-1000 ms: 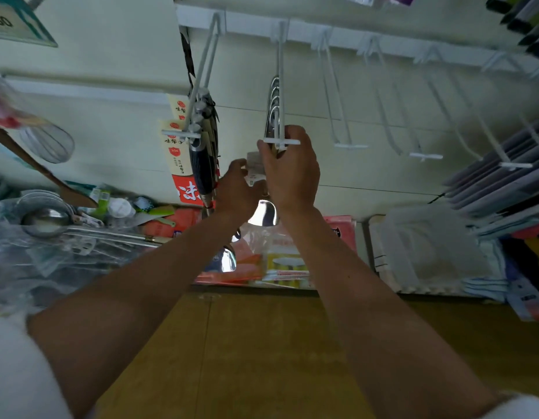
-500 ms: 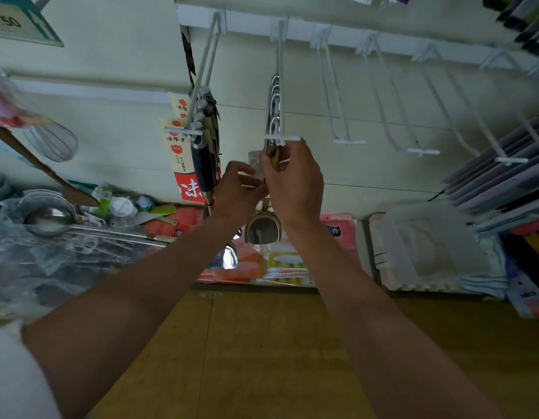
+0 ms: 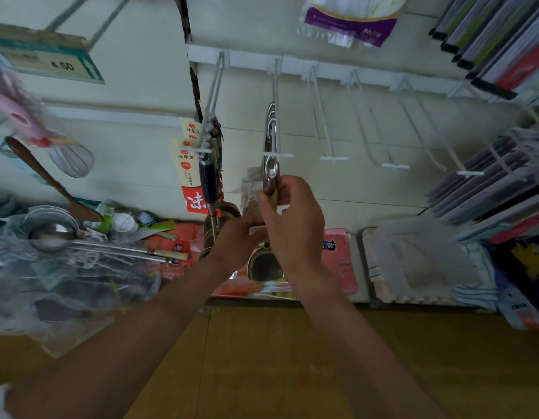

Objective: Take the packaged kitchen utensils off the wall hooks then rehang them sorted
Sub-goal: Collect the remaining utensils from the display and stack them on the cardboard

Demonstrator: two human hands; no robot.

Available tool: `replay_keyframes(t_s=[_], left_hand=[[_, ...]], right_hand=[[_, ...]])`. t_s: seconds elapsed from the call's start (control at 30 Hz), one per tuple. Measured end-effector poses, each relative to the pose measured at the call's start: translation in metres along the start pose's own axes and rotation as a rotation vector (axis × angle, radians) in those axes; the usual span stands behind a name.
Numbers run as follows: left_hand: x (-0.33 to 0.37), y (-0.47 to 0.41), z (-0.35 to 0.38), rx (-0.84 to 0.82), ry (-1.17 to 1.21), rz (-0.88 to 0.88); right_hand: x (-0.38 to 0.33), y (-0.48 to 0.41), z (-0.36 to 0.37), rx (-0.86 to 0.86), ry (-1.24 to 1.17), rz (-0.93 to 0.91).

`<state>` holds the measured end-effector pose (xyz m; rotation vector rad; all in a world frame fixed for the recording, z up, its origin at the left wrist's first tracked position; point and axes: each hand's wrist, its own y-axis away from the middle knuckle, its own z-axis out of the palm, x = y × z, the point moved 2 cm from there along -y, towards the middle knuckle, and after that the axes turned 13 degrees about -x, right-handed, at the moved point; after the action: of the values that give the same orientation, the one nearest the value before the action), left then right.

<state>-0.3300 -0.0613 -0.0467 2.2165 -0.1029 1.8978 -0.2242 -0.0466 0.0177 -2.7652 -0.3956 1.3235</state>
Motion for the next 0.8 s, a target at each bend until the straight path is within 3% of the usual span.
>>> replay_keyframes(t_s=[0.17, 0.33, 0.53, 0.8], left_hand=[[-0.003, 0.026, -0.006, -0.041, -0.148, -0.007], [-0.004, 0.07, -0.041, -0.021, -0.11, -0.005], [-0.009, 0.163, -0.128, 0.153, -0.066, -0.04], [-0.031, 0.345, -0.267, 0.47, -0.007, -0.149]], right_hand=[[-0.013, 0.023, 0.003, -0.039, 0.01, -0.003], [-0.047, 0.033, 0.036, -0.022, 0.009, -0.102], [-0.137, 0.057, 0.12, -0.165, -0.016, -0.179], [-0.295, 0.129, 0.257, -0.361, -0.087, -0.436]])
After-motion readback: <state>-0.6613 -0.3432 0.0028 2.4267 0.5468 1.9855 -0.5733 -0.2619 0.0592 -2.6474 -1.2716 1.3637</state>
